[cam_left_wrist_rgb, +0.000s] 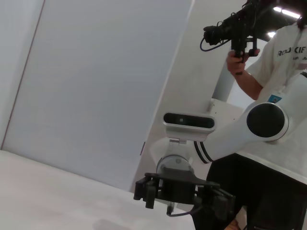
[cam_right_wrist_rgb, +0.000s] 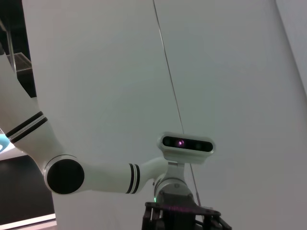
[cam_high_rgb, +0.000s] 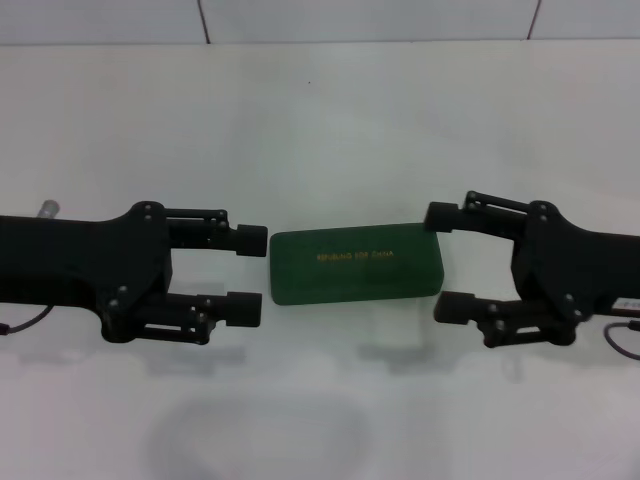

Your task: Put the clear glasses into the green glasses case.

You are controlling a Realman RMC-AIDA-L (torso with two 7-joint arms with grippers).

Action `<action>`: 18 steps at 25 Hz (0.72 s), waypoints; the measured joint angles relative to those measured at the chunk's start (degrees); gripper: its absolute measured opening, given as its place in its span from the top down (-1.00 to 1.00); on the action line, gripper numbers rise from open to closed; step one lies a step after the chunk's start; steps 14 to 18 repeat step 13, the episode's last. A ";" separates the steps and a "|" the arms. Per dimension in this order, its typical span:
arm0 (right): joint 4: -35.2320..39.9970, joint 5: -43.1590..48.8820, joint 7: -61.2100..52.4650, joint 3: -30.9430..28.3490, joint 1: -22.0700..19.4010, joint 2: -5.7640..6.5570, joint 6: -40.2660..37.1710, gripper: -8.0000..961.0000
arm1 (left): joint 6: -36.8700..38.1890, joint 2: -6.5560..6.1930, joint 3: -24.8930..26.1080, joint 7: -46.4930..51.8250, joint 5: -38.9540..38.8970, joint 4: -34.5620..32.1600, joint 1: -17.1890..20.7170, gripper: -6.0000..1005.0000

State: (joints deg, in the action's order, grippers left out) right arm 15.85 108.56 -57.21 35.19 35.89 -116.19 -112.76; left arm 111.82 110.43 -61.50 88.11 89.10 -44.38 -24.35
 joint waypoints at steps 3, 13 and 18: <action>-1.00 -0.02 0.64 0.23 1.18 0.00 0.27 -0.75 | -0.01 -0.01 0.06 -0.02 0.18 0.00 0.06 -0.42; -3.29 -0.03 2.48 0.63 1.95 0.00 0.14 -0.79 | -0.06 0.18 1.28 -1.48 0.55 0.02 0.96 -0.42; -3.29 -0.03 2.48 0.63 1.95 0.00 0.14 -0.79 | -0.06 0.18 1.28 -1.48 0.55 0.02 0.96 -0.42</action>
